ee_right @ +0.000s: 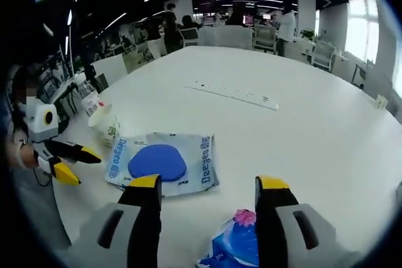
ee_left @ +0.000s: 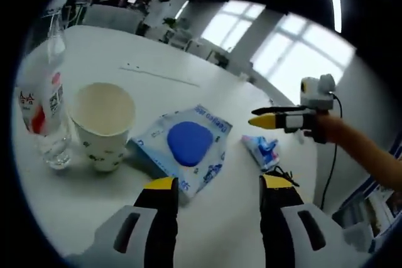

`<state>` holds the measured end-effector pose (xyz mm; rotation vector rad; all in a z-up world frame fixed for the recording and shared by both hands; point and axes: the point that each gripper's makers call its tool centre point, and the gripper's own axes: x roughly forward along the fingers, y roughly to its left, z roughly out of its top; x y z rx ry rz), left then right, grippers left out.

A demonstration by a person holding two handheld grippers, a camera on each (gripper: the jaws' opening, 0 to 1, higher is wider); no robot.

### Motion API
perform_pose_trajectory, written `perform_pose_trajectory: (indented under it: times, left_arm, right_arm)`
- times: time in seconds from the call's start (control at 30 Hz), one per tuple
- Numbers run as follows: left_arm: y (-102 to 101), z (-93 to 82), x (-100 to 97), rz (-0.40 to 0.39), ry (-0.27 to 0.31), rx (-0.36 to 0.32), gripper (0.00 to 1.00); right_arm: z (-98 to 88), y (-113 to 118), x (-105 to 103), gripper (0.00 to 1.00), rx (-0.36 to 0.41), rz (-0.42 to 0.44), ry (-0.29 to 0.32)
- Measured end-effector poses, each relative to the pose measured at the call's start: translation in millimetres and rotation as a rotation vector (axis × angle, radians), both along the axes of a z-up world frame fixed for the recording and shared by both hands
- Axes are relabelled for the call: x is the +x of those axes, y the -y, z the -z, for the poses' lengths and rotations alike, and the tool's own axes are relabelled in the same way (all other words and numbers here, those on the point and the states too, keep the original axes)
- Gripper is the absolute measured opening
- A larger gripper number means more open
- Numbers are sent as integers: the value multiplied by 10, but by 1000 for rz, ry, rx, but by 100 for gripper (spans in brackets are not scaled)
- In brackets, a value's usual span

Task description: Arrange the tabletop items into an orderly group along one side of the table until the central work area is clear of visible clutter.

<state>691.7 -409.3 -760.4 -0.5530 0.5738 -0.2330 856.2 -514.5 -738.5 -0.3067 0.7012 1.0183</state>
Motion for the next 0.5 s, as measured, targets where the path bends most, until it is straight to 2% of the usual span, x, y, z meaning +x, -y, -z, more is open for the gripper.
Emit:
perform_pose_trajectory:
  times: [0.3,0.5]
  left_arm:
    - [-161,143,-32,-73,-28,24,38]
    - [-198,186,-18,-110,-39,25,37]
  right_arm:
    - [96,-126,-8,49,-10,-42,-20]
    - [172,-203,-25,44,-19,-64,-33]
